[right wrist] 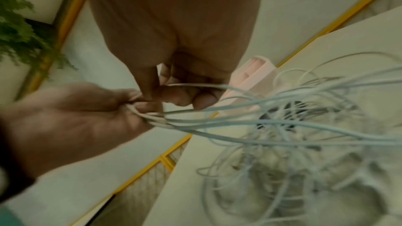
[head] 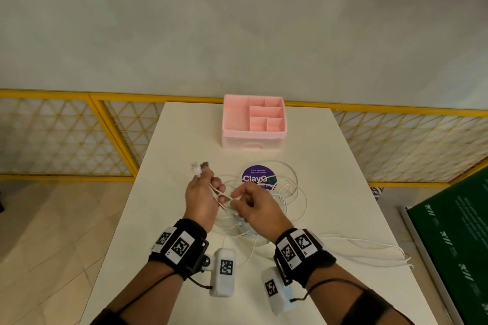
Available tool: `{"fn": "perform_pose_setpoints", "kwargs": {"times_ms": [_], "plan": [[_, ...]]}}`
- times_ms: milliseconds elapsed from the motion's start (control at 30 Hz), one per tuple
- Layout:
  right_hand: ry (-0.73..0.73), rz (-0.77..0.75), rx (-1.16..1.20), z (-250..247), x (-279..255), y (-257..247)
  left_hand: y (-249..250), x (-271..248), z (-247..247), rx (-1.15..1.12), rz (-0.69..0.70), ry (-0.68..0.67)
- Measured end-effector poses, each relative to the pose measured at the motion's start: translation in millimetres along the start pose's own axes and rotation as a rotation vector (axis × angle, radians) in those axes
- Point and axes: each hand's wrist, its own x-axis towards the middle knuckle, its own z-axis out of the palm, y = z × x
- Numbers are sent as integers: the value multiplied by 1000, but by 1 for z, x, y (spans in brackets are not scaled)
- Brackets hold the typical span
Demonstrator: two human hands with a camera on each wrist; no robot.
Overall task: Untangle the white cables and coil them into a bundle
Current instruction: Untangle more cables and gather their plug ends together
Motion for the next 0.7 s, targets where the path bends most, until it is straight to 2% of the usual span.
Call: {"fn": "perform_pose_setpoints", "kwargs": {"times_ms": [133, 267, 333, 400, 433, 533, 600, 700], "plan": [[117, 77, -243, -41, -3, 47, 21, 6, -12, -191, 12, 4], [301, 294, -410, -97, -5, 89, 41, 11, -27, -162, 20, -24], [334, 416, -472, -123, -8, 101, 48, 14, -34, -139, 24, -29], [363, 474, -549, -141, -7, 103, 50, 16, -38, -108, 23, -28], [423, 471, -541, -149, -4, 99, 50, 16, -38, -93, 20, -26], [642, 443, -397, -168, 7, 71, 43, 15, -35, -24, 7, -29], [758, 396, -218, -177, 15, 43, 40, 13, -31, 44, 2, -40], [793, 172, 184, -178, 25, -11, 34, 8, -21, 145, -1, -45]]}}
